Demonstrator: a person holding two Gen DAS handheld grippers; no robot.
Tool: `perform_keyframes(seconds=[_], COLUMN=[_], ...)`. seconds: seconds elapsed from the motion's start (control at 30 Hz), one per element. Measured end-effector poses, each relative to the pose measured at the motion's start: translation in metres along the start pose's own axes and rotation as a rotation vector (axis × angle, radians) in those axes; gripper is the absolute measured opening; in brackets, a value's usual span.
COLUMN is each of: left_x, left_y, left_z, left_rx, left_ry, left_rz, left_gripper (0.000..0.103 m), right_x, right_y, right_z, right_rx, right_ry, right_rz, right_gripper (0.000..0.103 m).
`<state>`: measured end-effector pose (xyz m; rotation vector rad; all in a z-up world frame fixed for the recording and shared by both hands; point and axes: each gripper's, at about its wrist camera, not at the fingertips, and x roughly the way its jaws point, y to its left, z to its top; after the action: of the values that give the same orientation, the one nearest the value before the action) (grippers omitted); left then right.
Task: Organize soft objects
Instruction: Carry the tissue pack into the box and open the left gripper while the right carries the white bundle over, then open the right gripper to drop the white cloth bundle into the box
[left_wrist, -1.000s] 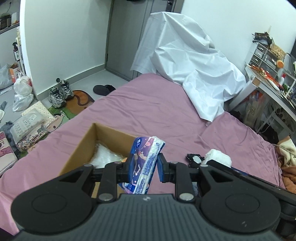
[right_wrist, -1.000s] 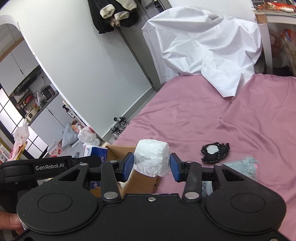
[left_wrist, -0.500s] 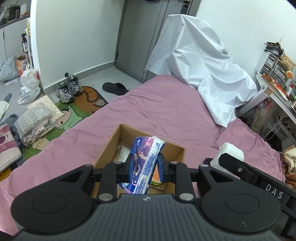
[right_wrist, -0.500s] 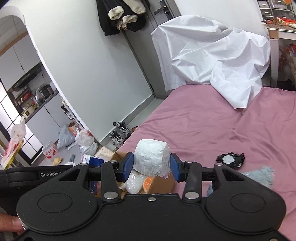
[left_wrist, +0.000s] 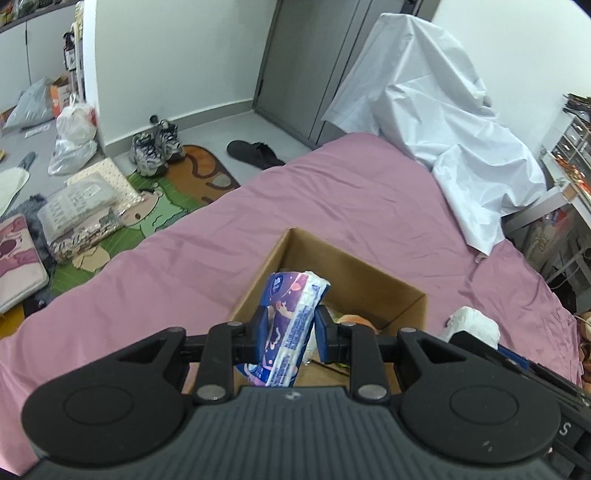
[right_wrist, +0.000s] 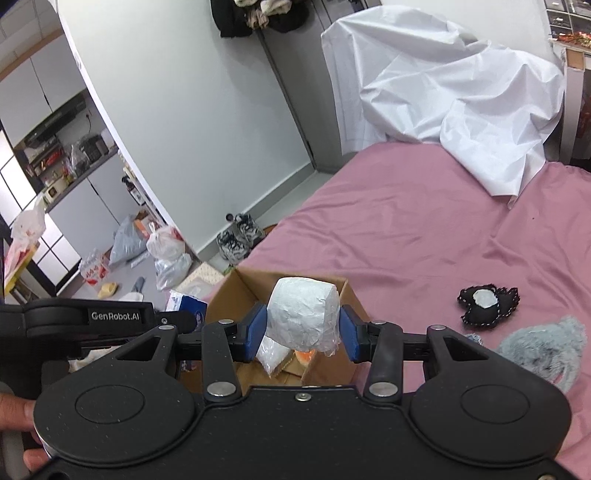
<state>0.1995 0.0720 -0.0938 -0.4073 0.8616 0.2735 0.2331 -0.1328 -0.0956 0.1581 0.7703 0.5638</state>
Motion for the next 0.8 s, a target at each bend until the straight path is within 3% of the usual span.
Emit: perform_keyframes(seconds=[0.3, 0.47, 0.63, 0.8], left_x=[0.017, 0.015, 0.011, 0.005], left_y=[0.007, 0.010, 0.014, 0.011], left_z=[0.004, 0.008, 0.009, 0.009], left_rx=[-0.019, -0.034, -0.041, -0.026], left_ry=[0.040, 0.034, 0.037, 0.054], left_rz=[-0.005, 0.020, 0.027, 0.043], left_gripper=[0.028, 0.056, 0.069, 0.076], right_x=[0.012, 0.018, 0.023, 0.017], right_y=[-0.001, 0.004, 0.012, 0.014], right_z=[0.001, 0.000, -0.002, 0.002], right_rx=[0.015, 0.007, -0.014, -0.002], right_ry=[0.017, 0.031, 0.061, 0.050], right_rz=[0.001, 0.009, 0.033, 0.040], right_gripper=[0.043, 0.043, 0.045, 0.063])
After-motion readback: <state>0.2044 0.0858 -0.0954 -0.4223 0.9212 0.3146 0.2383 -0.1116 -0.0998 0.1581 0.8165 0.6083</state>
